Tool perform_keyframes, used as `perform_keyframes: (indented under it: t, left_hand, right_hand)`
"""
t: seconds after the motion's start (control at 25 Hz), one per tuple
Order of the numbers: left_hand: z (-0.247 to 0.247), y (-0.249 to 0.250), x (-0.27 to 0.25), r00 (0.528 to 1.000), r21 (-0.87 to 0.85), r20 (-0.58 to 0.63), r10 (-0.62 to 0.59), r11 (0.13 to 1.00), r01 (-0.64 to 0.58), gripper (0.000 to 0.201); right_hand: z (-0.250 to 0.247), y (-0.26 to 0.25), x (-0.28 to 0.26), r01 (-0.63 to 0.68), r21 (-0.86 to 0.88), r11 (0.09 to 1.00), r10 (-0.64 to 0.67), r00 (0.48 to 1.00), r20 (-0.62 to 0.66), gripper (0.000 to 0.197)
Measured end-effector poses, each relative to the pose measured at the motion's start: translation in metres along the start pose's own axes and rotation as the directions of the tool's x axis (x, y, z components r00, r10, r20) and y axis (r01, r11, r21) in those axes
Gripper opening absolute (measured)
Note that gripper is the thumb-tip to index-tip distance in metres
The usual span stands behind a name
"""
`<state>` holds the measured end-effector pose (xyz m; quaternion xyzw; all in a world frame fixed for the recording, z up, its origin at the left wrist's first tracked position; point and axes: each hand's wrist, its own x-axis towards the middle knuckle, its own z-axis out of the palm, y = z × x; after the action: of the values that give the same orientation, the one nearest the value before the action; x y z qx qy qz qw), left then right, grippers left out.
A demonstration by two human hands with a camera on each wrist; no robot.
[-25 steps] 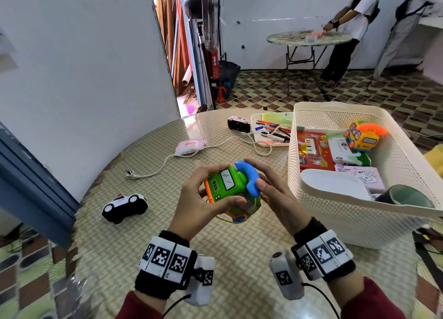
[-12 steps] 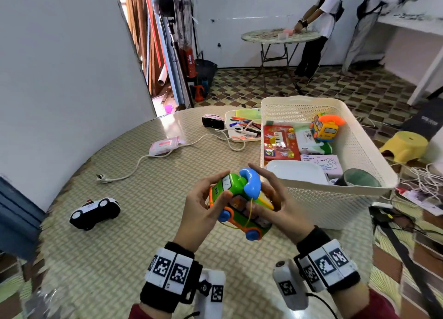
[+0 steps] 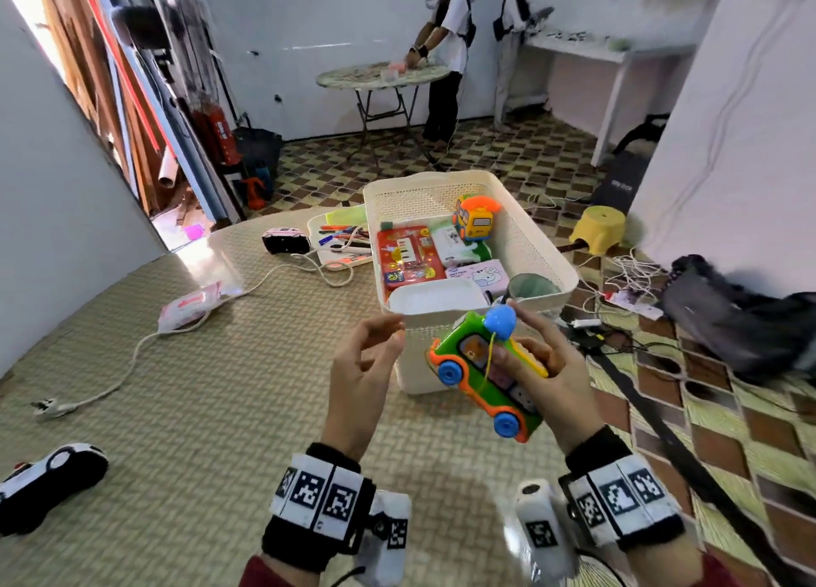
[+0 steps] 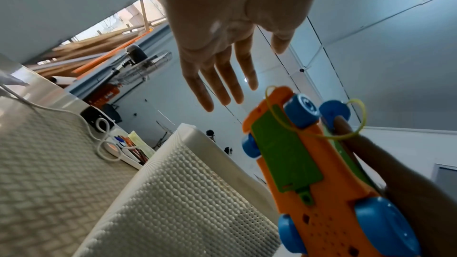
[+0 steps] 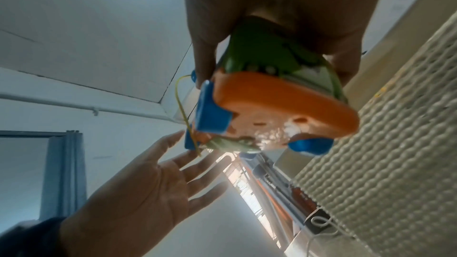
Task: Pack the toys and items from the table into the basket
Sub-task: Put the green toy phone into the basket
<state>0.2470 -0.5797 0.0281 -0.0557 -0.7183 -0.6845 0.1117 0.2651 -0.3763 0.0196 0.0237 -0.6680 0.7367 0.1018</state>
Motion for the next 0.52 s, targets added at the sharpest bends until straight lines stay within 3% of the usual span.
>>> perform_keyframes:
  t: [0.2,0.36,0.52]
  left_hand:
    - [0.031,-0.007,-0.007,0.997,0.049,0.081,0.008,0.999,-0.012,0.019]
    - [0.063,-0.001,-0.008,0.993,0.041,0.114,0.035,0.998,-0.04,0.019]
    - [0.096,-0.002,0.001,0.99,0.063,0.129,0.051,0.996,-0.06,0.02]
  right_hand:
    - [-0.044,-0.003,-0.028,0.02,-0.025,0.999,-0.025,0.973,-0.227,0.079]
    - [-0.074,-0.008,-0.04,0.027,-0.077,0.997,-0.05,0.95,-0.31,0.079]
    - [-0.102,-0.014,-0.028,0.047,-0.054,0.997,-0.062,0.939,-0.339,0.057]
